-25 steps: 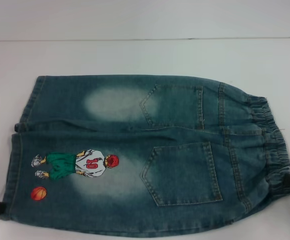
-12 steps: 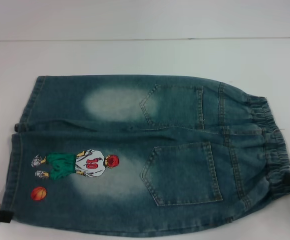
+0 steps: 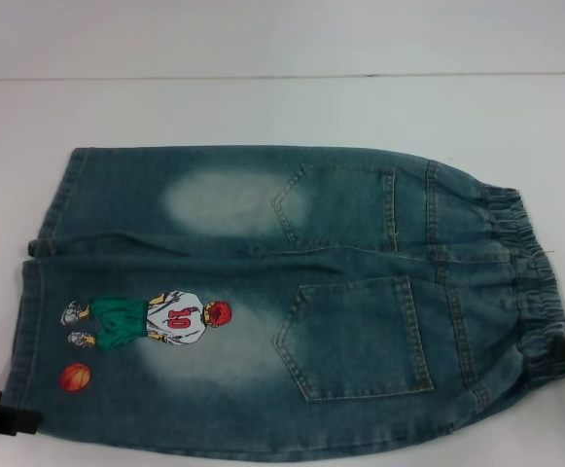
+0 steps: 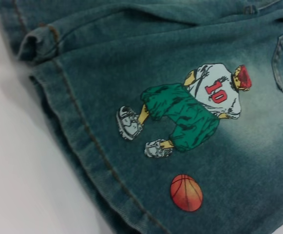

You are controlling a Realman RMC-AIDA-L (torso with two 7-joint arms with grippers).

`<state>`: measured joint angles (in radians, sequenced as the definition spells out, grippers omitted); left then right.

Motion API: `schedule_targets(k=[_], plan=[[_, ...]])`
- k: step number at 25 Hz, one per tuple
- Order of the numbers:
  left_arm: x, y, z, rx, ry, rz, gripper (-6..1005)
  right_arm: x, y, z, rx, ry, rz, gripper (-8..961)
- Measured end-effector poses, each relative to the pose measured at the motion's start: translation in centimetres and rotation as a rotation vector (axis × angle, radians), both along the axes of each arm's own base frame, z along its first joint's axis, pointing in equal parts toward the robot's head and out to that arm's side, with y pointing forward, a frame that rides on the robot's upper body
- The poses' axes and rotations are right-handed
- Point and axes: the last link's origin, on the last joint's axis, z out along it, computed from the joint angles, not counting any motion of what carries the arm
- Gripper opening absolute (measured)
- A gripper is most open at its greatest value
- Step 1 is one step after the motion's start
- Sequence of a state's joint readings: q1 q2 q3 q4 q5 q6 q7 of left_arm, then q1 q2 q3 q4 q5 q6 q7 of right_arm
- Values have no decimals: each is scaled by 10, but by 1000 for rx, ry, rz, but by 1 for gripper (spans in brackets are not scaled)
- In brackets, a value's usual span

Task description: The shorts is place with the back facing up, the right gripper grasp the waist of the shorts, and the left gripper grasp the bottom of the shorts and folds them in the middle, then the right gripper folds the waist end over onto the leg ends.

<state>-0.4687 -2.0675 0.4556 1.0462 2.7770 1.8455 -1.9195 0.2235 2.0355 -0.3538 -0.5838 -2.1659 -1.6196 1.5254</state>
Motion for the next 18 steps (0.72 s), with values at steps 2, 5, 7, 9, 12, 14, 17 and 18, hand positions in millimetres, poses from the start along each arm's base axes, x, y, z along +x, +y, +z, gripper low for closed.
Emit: schedule_targets(k=[2,5,7,9,12,14,17,18], plan=[[2,1,-1,-5,-4,-5,556,0,0,0,0,1,0,49],[3,1,-2,-12,-4,-11,551,0,0,0,0,1,1,49],[3,2,-3,-13,-2,-12,548,0,0,0,1,1,2,50],[3,2,-3,-9,-4,-11,545,0,0,-1,1,1,2,51],[3,3,-3,-2,-6,-4,540,0,0,0,1,0,3,51],[2,4,-3,-1,-11,2,474,0,0,0,2,0,3,52],[3,4,-6,-17,-28,5,374,-1,1,0,2,-1,6,53],[3,4,-7,-24,-35,6,341,-1,1,0,2,-1,8,53]])
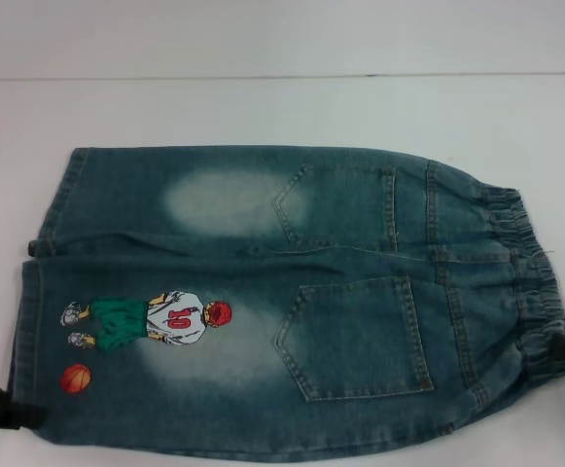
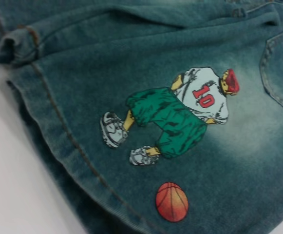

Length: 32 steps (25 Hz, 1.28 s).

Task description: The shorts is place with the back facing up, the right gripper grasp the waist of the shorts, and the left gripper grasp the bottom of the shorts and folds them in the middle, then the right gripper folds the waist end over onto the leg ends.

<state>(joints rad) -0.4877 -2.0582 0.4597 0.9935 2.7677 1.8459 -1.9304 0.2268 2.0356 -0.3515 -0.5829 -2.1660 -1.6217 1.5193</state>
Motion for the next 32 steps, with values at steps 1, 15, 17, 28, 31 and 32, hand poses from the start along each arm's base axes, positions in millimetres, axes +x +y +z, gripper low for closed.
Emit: schedule_targets(k=[1,15,17,28,31,32], plan=[[0,0,0,-1,-1,0,323,0,0,0,0,0,2,53],[4,0,0,-21,-28,2,28,-1,1,1,-1,2,9,57],[4,-1,0,-23,-29,3,-1,-1,1,1,-1,3,9,57],[7,8,11,68,-80,-14,-1,-2,1,2,24,-5,28,60],[7,9,11,83,-89,-18,-1,-1,1,4,44,-4,22,61],[7,9,11,83,-89,-18,-1,0,1,4,47,-3,20,61]])
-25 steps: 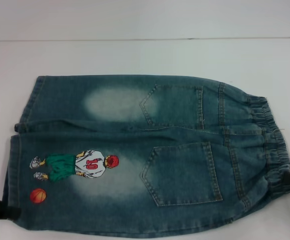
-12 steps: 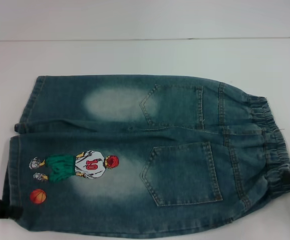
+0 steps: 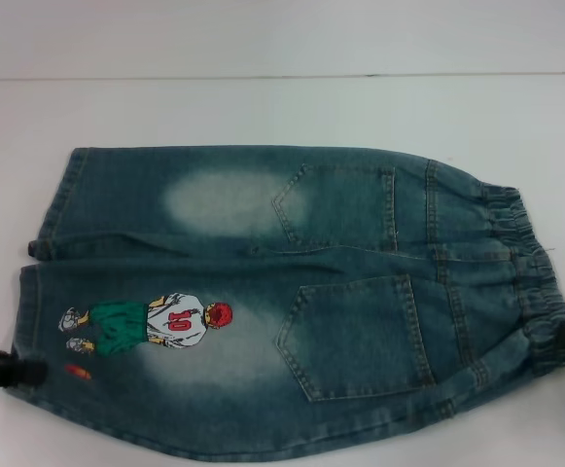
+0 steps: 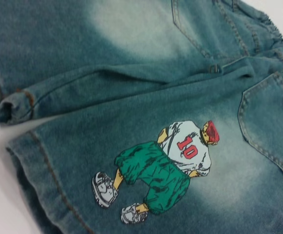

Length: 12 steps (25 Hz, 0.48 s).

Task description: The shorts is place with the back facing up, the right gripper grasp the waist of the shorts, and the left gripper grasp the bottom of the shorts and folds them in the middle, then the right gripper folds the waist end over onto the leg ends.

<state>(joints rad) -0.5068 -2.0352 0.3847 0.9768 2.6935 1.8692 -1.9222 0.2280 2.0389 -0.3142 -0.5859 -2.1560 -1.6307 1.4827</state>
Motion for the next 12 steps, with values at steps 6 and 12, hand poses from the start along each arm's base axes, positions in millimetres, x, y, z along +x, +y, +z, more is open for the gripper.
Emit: schedule_targets(k=[6,12], plan=[[0,1,-1,1,-7,-4,-1,1,-1,3,10,2,-7,63],[2,2,1,23,-27,-9,0,-2,4,7,20,-3,15,64]])
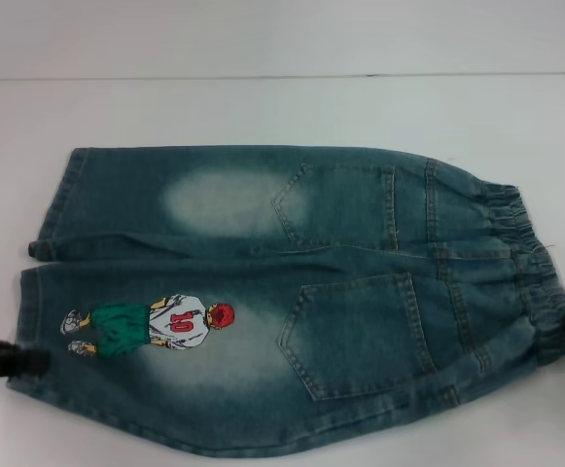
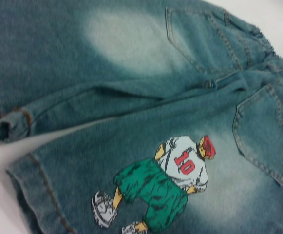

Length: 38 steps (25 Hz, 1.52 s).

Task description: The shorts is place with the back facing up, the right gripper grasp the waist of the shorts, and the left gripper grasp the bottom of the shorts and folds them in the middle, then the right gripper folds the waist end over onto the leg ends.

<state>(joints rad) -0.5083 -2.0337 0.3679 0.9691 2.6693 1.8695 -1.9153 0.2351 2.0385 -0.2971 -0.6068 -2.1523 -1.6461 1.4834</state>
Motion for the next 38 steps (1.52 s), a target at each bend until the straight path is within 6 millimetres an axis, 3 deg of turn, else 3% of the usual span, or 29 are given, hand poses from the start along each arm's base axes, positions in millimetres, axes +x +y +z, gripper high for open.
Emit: schedule_targets(k=[14,23,38], plan=[[5,19,13,151,-47,-24,-1,-17,26,20,62,-2,76,68],[18,40,21,219,-88,-60,0,-28,46,34,80,-16,101,70],[38,79,23,351,-134,-73,-1,-53,105,57,148,-77,112,74]])
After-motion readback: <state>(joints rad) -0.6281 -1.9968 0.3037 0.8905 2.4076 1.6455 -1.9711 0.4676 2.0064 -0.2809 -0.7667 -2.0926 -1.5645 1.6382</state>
